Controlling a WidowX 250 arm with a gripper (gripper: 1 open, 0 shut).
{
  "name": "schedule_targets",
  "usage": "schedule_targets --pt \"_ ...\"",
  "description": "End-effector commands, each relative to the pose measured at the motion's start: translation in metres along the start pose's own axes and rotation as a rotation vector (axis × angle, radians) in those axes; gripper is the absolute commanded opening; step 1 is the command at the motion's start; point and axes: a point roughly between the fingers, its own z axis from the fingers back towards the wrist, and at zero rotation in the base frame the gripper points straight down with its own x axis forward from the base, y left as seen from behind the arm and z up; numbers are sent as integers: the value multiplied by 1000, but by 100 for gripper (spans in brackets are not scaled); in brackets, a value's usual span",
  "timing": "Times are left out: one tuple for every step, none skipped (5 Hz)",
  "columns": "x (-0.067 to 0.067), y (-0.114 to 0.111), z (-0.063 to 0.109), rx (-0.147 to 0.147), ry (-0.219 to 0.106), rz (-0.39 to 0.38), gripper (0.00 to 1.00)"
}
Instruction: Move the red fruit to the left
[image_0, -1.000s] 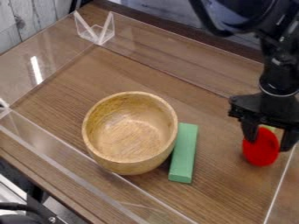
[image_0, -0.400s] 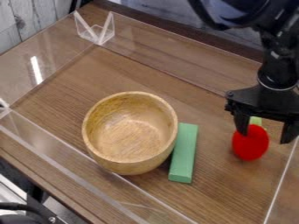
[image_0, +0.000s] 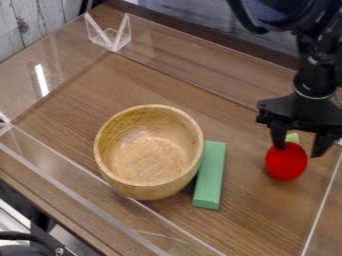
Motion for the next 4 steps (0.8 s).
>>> schedule_targets --pt "18 -2 35 -40 -58 16 0" --pt "27 3 70 -76 -75 42 0" --pt "45 40 101 -102 -101 93 0" --pt "49 56 102 -109 -109 125 0"
